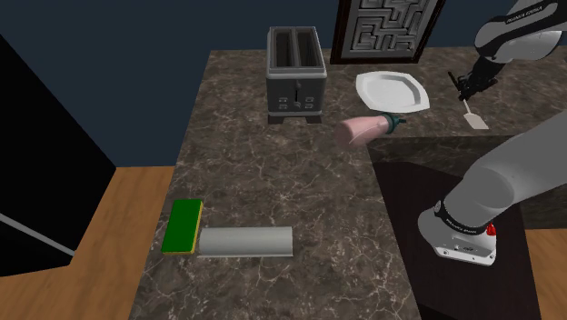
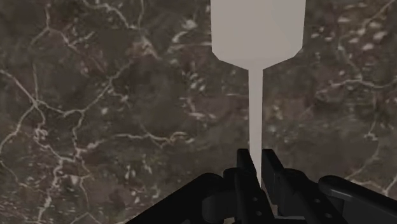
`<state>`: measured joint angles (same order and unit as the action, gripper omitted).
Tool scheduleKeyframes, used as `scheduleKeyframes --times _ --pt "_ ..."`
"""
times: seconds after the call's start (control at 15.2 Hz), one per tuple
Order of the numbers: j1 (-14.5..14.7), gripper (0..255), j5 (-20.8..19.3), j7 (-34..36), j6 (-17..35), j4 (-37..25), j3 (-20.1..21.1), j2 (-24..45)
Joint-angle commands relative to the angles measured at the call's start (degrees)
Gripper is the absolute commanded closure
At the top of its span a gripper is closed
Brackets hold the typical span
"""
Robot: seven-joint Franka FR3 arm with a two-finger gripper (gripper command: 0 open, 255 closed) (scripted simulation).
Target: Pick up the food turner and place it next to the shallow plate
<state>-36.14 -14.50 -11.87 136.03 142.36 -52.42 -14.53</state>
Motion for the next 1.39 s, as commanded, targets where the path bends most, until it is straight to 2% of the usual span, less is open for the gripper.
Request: scheduleKeyframes --times 0.0,0.2,0.26,0.59,0.86,1.32 --pt "0.01 255 0.03 -0.03 0.05 0.02 -0.03 0.03" --pt "0.01 255 0.02 -0.02 0.04 0.01 -0.02 0.03" --pt "0.01 0 0.02 -0.02 0.04 0.01 -0.02 0.03" --pt "0.01 0 0.02 -0.02 0.04 0.01 -0.02 0.03" --pt "-2.58 0 -3.42 2.89 -8.84 -3.16 4.18 -6.45" --pt "-2.62 0 -3.39 2.87 -8.83 -3.16 4.22 -6.44"
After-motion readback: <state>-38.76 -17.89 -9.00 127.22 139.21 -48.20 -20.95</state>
